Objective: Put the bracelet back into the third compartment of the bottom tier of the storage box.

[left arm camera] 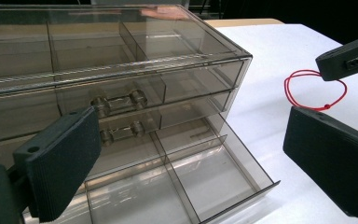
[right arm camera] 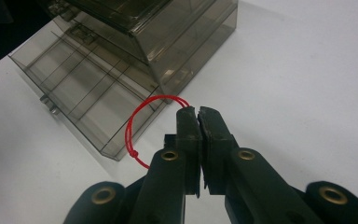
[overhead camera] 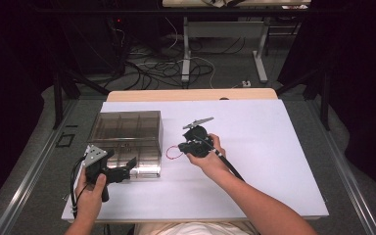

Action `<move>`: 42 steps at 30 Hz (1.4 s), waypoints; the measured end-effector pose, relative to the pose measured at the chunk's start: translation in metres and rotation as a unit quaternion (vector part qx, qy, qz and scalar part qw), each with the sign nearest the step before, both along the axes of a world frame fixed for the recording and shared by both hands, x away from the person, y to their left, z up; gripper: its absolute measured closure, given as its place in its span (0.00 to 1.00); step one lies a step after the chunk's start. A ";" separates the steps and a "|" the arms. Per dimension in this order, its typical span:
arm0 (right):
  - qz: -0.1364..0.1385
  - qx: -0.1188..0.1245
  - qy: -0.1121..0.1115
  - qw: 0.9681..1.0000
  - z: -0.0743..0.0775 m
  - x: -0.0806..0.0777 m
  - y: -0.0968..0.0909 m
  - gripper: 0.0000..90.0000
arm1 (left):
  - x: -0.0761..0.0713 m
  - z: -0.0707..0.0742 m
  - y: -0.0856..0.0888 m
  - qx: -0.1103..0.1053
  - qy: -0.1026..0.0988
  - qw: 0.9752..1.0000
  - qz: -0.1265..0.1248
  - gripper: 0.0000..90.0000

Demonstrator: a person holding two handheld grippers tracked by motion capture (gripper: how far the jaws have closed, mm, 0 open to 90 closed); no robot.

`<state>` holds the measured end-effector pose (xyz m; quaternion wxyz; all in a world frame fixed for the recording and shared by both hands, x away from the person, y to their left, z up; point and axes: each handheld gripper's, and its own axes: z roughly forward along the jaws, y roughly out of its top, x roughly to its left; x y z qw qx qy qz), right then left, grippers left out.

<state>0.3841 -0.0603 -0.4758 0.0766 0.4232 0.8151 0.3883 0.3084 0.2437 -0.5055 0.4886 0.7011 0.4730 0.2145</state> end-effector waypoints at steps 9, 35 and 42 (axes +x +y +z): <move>0.020 -0.003 0.009 1.000 0.000 -0.007 0.011 0.97 | 0.000 0.000 0.000 0.000 0.000 1.000 -0.001 0.05; 0.047 0.001 0.001 0.999 -0.007 -0.010 0.055 0.97 | 0.000 0.000 0.000 0.000 0.000 1.000 -0.002 0.05; 0.048 0.000 0.000 0.999 -0.010 -0.010 0.063 0.97 | 0.000 0.000 0.000 -0.001 0.000 1.000 -0.003 0.05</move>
